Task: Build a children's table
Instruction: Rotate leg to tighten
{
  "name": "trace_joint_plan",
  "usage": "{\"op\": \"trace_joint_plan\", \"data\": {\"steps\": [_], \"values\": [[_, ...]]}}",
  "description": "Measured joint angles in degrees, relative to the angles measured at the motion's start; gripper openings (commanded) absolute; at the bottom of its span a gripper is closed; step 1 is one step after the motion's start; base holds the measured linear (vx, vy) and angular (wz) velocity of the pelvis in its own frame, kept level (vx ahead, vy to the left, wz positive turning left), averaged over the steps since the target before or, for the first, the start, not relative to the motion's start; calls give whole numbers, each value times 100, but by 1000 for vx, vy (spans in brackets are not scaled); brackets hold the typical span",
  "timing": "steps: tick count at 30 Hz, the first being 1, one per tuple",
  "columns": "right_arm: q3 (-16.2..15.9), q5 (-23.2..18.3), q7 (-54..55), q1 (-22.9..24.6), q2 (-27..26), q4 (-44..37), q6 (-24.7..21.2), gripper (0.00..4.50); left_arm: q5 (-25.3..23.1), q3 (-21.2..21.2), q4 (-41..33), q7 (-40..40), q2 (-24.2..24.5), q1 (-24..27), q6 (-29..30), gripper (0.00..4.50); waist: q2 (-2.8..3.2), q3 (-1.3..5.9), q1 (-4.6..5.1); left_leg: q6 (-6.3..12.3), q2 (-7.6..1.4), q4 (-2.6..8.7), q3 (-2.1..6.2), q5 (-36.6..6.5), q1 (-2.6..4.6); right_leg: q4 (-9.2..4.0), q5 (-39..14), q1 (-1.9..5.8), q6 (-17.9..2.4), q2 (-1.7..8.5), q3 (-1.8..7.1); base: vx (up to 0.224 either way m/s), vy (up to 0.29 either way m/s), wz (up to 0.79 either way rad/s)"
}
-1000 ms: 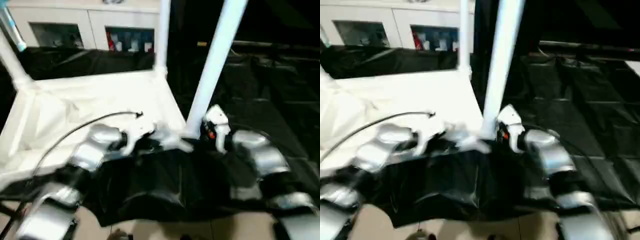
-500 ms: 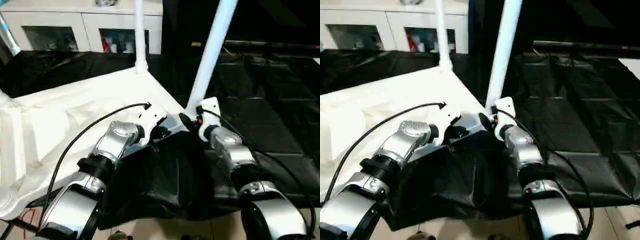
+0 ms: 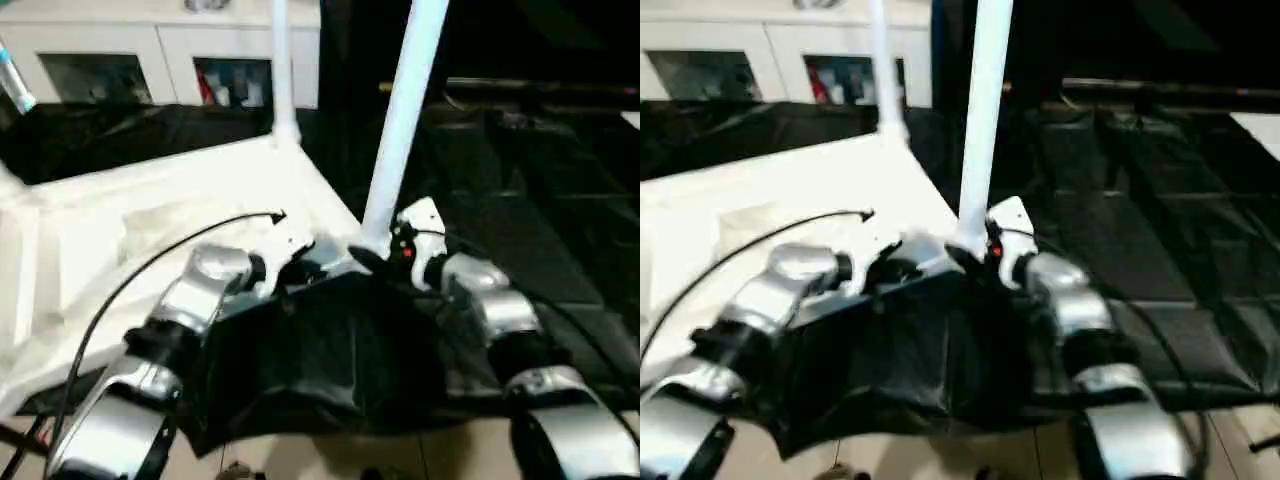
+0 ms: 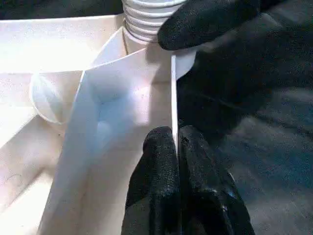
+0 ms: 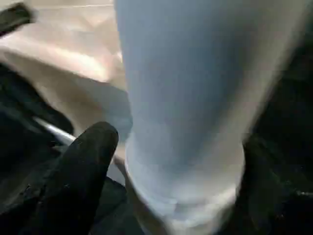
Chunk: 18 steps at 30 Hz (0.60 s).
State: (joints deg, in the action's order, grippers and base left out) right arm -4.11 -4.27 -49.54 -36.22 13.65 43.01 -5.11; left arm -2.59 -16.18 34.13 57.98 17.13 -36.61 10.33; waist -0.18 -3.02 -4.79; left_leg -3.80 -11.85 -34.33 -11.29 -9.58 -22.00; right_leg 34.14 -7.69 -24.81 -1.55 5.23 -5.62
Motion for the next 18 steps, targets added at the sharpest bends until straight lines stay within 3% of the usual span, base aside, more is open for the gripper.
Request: {"op": "trace_joint_plan", "data": {"steps": [3, 8, 18], "values": [[-205, -50, -667, 151, 308, -419, -179, 390, 84, -63, -175, 421, 190, 108, -96, 0, 1, -1, -54, 1, -1, 0, -1, -1, -2, 0, -2, 0, 2, 0, 0, 0, 0, 0], [-461, -96, -1398, 332, 567, -832, -367, 390, 238, -109, -403, 987, 471, 286, -225, 0, 0, -1, -52, 1, -1, 0, -1, -1, -2, 1, -1, -1, 2, 0, 0, 0, 0, 0], [-589, -83, -1663, 359, 671, -1047, -557, 302, 295, -122, -467, 1321, 662, 322, -227, 0, -1, -2, -49, 0, -1, -1, 0, 0, 0, 3, -16, -1, 27, 0, 0, 0, 0, 0]]}}
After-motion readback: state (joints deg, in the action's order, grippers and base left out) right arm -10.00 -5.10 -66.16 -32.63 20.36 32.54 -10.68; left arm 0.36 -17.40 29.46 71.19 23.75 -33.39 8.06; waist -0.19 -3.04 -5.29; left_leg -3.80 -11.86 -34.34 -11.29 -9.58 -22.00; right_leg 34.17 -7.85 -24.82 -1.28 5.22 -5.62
